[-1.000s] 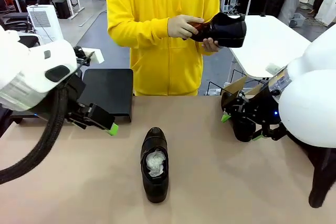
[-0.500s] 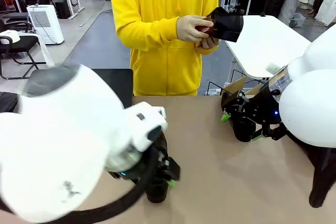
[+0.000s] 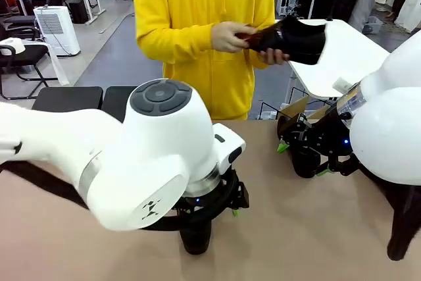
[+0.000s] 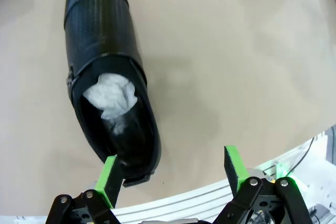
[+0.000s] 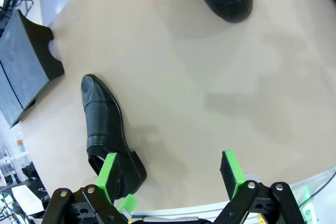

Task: Organize the shoes by placing them on the stand.
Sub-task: Place the Shoe from the middle of the table onto the Shoes Stand.

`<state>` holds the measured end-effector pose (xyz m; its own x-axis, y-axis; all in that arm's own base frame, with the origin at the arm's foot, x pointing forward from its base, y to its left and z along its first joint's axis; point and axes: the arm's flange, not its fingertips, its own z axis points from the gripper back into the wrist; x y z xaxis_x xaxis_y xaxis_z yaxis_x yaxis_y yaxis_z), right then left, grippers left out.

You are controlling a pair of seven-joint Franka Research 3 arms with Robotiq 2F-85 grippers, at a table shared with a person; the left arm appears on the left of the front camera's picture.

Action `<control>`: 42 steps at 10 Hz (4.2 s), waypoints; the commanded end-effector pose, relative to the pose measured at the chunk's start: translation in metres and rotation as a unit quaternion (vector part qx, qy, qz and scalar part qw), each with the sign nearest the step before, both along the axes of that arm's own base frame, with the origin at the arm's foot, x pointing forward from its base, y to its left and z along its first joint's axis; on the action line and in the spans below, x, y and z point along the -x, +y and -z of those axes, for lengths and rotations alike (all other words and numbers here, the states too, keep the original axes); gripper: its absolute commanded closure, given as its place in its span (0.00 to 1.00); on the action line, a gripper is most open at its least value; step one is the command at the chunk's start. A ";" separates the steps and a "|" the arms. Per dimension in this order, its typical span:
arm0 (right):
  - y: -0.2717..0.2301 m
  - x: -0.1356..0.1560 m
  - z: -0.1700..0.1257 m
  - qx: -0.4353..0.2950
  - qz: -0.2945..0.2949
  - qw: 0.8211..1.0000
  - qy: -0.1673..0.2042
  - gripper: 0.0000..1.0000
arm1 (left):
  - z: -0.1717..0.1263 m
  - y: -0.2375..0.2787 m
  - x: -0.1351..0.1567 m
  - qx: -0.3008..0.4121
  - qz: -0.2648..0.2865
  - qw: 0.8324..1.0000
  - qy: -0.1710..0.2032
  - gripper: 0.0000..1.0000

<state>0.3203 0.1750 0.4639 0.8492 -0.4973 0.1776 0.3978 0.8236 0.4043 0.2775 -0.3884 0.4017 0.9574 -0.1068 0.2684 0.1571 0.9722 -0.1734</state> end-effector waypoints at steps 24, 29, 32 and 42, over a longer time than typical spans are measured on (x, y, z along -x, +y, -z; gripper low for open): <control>-0.002 -0.002 0.000 -0.002 -0.009 1.000 -0.008 0.00 | 0.066 -0.025 -0.060 -0.078 -0.089 0.993 -0.007 1.00; -0.002 -0.002 0.000 -0.002 -0.009 1.000 -0.008 0.00 | 0.060 -0.018 -0.059 -0.094 -0.080 0.992 0.029 1.00; -0.002 -0.002 0.000 -0.002 -0.009 1.000 -0.008 0.00 | -0.019 0.024 -0.016 -0.052 -0.009 0.998 0.026 1.00; -0.002 -0.002 0.000 -0.002 -0.009 1.000 -0.008 0.00 | -0.165 0.267 -0.089 -0.075 -0.004 0.994 -0.079 1.00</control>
<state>0.3205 0.1746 0.4639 0.8491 -0.4974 0.1777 0.3976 0.8234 0.4048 0.3807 -0.1106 0.5484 0.8365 -0.2406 0.4924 0.1938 0.9703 0.1449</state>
